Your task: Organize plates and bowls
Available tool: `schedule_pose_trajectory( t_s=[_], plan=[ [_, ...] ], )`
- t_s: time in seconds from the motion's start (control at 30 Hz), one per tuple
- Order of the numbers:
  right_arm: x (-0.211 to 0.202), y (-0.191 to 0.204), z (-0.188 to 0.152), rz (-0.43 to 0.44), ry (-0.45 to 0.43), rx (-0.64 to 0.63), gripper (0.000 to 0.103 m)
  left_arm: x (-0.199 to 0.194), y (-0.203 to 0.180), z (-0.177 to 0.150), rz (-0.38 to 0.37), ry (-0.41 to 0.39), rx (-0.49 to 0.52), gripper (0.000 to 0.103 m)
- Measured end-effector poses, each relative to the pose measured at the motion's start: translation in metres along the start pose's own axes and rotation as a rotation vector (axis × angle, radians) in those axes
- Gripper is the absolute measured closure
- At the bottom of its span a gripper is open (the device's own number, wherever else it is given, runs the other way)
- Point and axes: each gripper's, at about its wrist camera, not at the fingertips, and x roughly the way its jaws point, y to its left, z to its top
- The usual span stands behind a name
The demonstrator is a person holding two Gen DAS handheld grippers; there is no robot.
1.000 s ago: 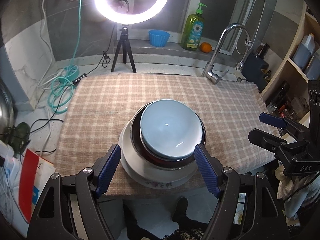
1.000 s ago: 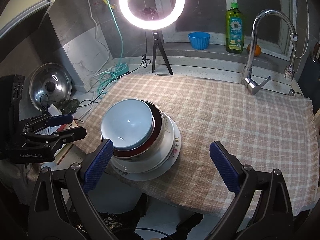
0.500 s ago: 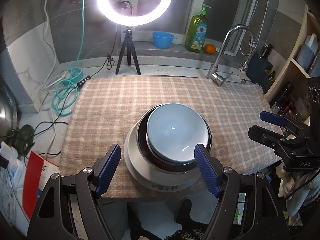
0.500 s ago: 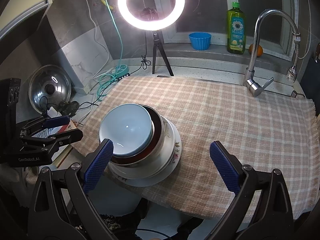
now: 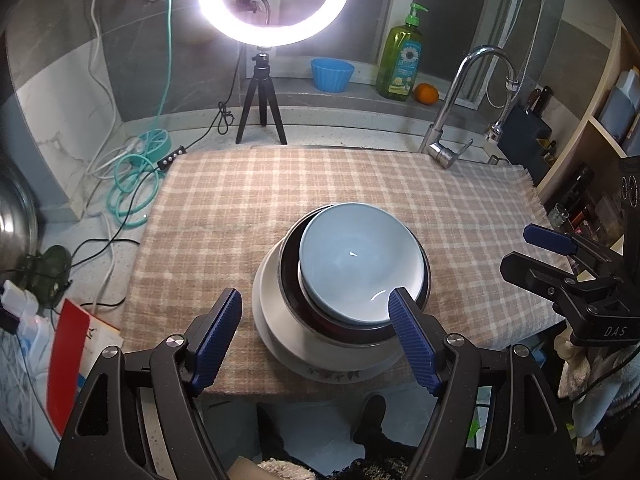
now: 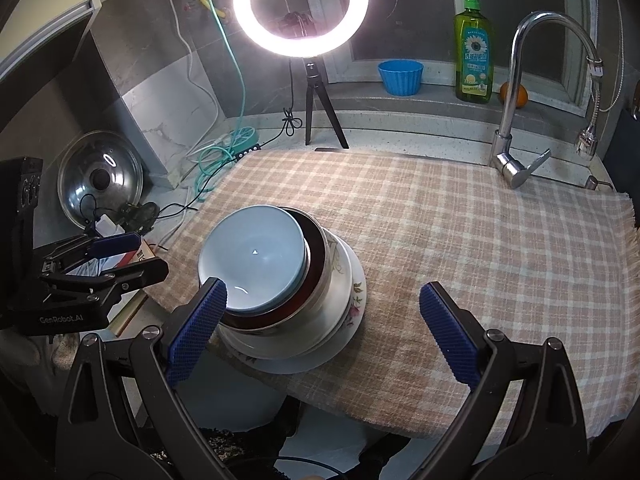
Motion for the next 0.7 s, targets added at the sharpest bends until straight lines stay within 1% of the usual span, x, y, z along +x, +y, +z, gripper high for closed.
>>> schedule_pose_trajectory(
  t_s=[0.33,0.5,0.7],
  plan=[
    [0.001,-0.0006,-0.0001,-0.006,-0.001,0.001,0.004,-0.0013,-0.0002,0.0002,-0.012,0.001,0.003,0.027],
    [0.005,-0.002,-0.0033,-0.011,0.012,0.009,0.004,0.0013,0.0014,0.0003,-0.015,0.012,-0.012,0.027],
    [0.0072,-0.0038,-0.0063,-0.013,0.014,0.02,0.004,0.0026,0.0028,0.0026,-0.01,-0.002,-0.011,0.027]
  ],
)
